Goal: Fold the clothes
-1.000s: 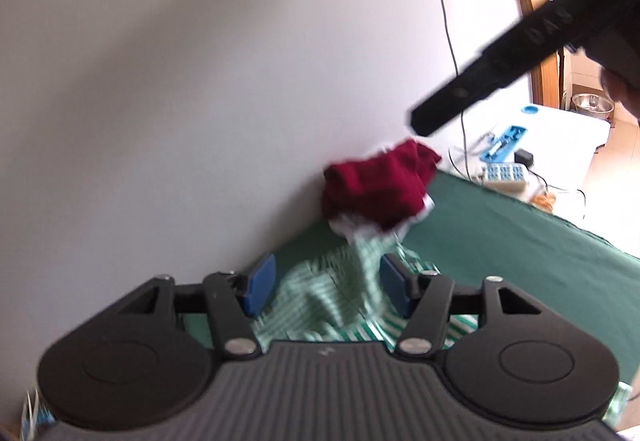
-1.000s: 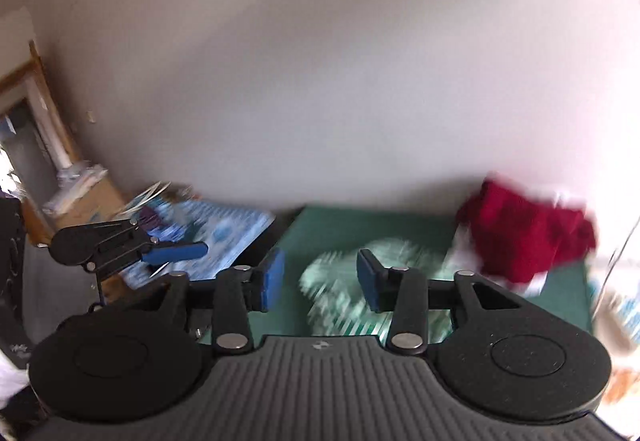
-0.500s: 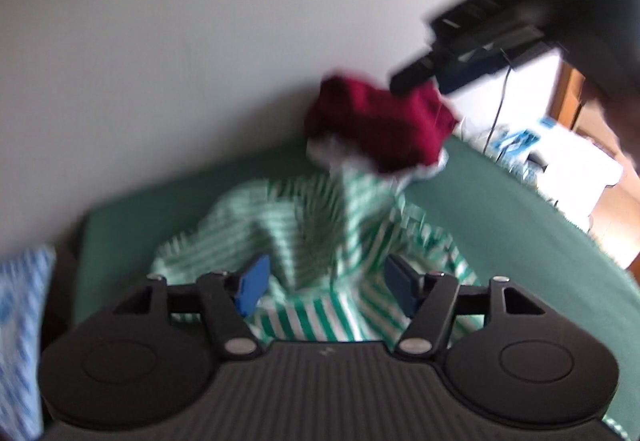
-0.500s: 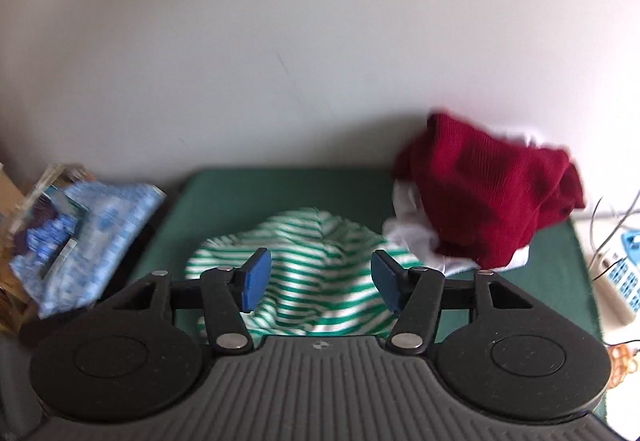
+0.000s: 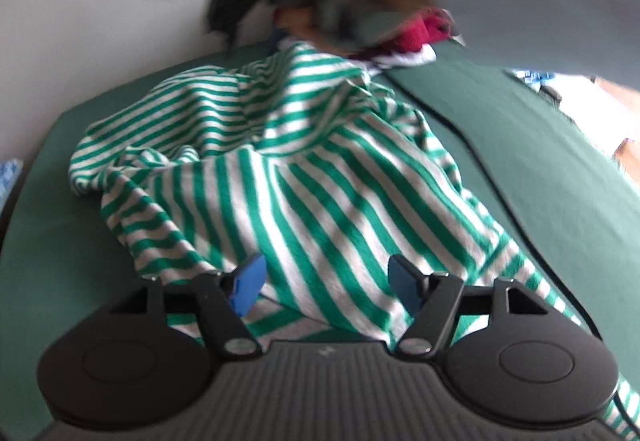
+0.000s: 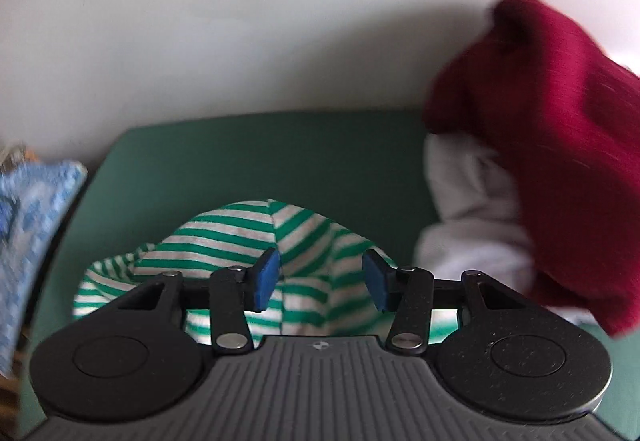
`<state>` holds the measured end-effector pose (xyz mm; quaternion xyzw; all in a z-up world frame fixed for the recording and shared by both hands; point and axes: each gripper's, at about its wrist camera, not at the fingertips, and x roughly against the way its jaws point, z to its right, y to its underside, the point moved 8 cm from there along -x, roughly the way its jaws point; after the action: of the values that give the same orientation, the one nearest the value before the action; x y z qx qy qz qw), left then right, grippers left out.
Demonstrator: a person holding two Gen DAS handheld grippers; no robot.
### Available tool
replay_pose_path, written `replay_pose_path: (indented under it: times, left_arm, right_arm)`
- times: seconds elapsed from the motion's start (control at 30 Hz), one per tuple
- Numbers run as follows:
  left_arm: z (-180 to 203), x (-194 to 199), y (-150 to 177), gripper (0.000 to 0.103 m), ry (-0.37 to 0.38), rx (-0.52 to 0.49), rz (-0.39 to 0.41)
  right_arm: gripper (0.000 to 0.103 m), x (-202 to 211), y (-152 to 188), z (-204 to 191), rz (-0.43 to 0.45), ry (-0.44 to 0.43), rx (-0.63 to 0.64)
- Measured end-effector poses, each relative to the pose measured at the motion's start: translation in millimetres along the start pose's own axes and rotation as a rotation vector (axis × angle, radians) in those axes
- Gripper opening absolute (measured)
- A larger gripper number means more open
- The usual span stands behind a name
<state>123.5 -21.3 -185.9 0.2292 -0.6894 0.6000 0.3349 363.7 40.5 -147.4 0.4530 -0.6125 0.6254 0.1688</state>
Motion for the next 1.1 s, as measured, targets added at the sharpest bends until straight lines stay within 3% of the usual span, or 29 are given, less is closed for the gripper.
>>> replay_pose_path:
  times: [0.17,0.27,0.3,0.37,0.47,0.6,0.7,0.73,0.83,1.0,1.03,1.07,1.1]
  left_arm:
    - [7.6,-4.9,9.6,0.072,-0.009,-0.042,0.008]
    - [6.2,-5.7,13.1,0.078,-0.023,-0.044,0.037]
    - [5.0,-6.4,14.2,0.081,-0.029,-0.037,0.046]
    - [2.5,-7.0,15.7,0.083,-0.03,-0.02,0.059]
    - [0.2,-7.6,17.8,0.086,-0.033,-0.008,0.08]
    - [-2.5,-9.5,21.1,0.095,-0.06,-0.003,0.11]
    - [-7.3,-11.7,23.9,0.096,-0.051,0.032,0.118]
    - [-8.0,-12.3,24.4,0.097,-0.05,0.036,0.118]
    - [-4.6,-12.8,23.3,0.097,-0.055,0.033,0.122]
    - [-6.0,-12.2,21.8,0.097,-0.055,0.033,0.124]
    - [-6.4,-12.8,21.6,0.097,-0.054,0.035,0.124]
    - [-6.8,-13.4,21.3,0.097,-0.053,0.037,0.124]
    - [-6.7,-13.3,22.2,0.097,-0.054,0.036,0.125]
  right_arm:
    - [0.053,-26.3,10.2,-26.1,0.024,0.028,0.084]
    - [0.051,-30.7,14.6,-34.2,0.047,-0.006,0.084]
    - [0.046,-31.5,15.7,-35.8,0.05,-0.004,0.094]
    - [0.006,-30.7,17.2,-38.1,0.057,0.007,0.124]
    - [0.0,-17.7,10.4,-33.4,0.116,0.021,0.112]
    - [0.0,15.3,-3.2,-23.2,0.201,0.006,0.059]
    - [0.002,23.1,-6.4,-25.3,0.172,-0.045,0.043]
    - [0.009,22.8,-6.2,-27.3,0.152,-0.057,0.041]
    - [0.052,9.0,-2.6,-35.4,0.112,-0.029,0.054]
    - [0.05,-29.1,-1.8,-33.6,0.045,0.005,0.025]
    - [0.04,-34.1,-0.8,-31.6,0.042,0.037,0.029]
    - [0.011,-31.6,-2.1,-31.9,0.056,0.049,0.041]
    - [0.004,-27.1,-4.4,-32.9,0.074,0.051,0.053]
